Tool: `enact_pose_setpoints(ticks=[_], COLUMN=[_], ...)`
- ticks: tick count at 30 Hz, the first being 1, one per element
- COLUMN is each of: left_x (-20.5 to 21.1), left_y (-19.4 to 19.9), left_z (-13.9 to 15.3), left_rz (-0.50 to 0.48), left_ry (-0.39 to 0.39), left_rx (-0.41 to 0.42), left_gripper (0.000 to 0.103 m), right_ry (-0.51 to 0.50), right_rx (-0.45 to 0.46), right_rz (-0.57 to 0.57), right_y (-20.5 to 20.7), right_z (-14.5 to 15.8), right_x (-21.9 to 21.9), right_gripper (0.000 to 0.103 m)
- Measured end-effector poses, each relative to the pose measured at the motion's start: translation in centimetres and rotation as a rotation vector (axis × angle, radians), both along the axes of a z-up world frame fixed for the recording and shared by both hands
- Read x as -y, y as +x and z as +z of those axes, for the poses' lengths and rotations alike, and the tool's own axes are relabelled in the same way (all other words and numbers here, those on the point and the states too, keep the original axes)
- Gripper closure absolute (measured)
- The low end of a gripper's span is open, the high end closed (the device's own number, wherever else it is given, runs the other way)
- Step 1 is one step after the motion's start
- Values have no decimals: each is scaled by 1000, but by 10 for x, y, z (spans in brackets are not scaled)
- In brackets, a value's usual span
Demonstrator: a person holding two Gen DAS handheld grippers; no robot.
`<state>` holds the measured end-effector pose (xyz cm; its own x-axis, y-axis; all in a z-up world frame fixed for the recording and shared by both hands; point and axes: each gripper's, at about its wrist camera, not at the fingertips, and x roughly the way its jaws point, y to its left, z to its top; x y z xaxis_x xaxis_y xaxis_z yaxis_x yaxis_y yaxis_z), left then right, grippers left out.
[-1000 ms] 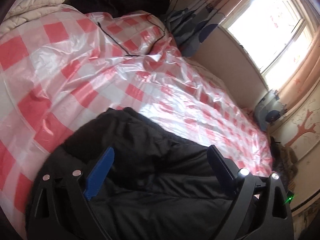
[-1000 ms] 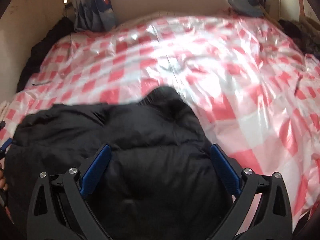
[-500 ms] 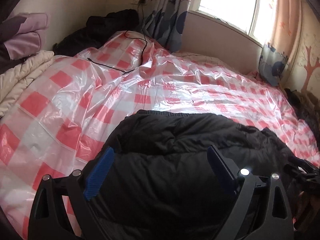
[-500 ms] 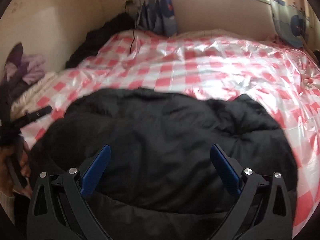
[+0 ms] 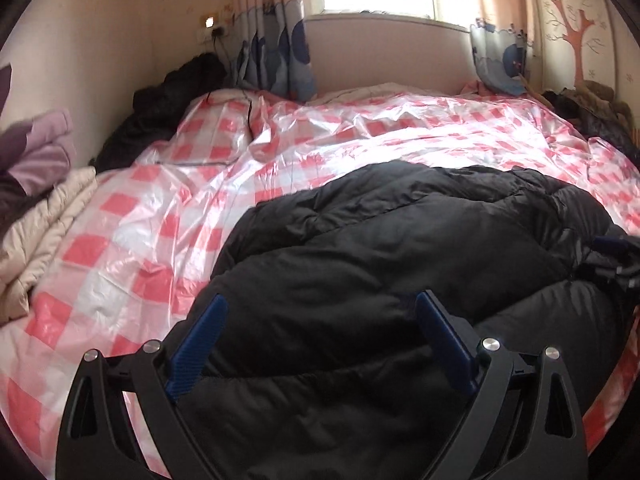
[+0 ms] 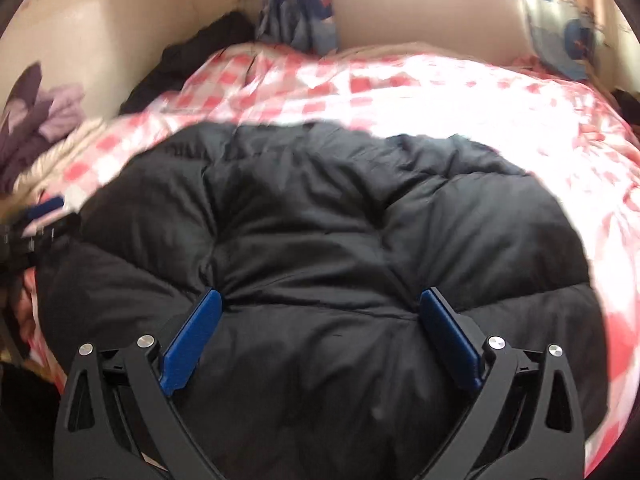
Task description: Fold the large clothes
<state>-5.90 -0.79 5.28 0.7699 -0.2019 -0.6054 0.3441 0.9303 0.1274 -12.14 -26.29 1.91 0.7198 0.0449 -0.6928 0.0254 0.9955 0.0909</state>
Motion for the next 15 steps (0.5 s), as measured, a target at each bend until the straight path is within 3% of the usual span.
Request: enact_pose_setpoints(ticks=[3, 7, 12, 15], left_x=[5, 11, 22, 29], left_y=[-9, -18, -27, -27], left_z=[4, 9, 12, 8], left_rz=[-25, -55, -80, -95], left_ry=[10, -8, -12, 0], left_rx=[54, 96, 132, 128], left_gripper=[12, 12, 12, 12], right_ry=[-17, -45, 52, 169], right_rx=[118, 114, -38, -148], right_rz=[-39, -160, -336, -327], right_y=[-14, -23, -27, -18], right_z=[19, 24, 1, -21], right_x=[9, 37, 100, 121], right_gripper=[7, 7, 7, 7])
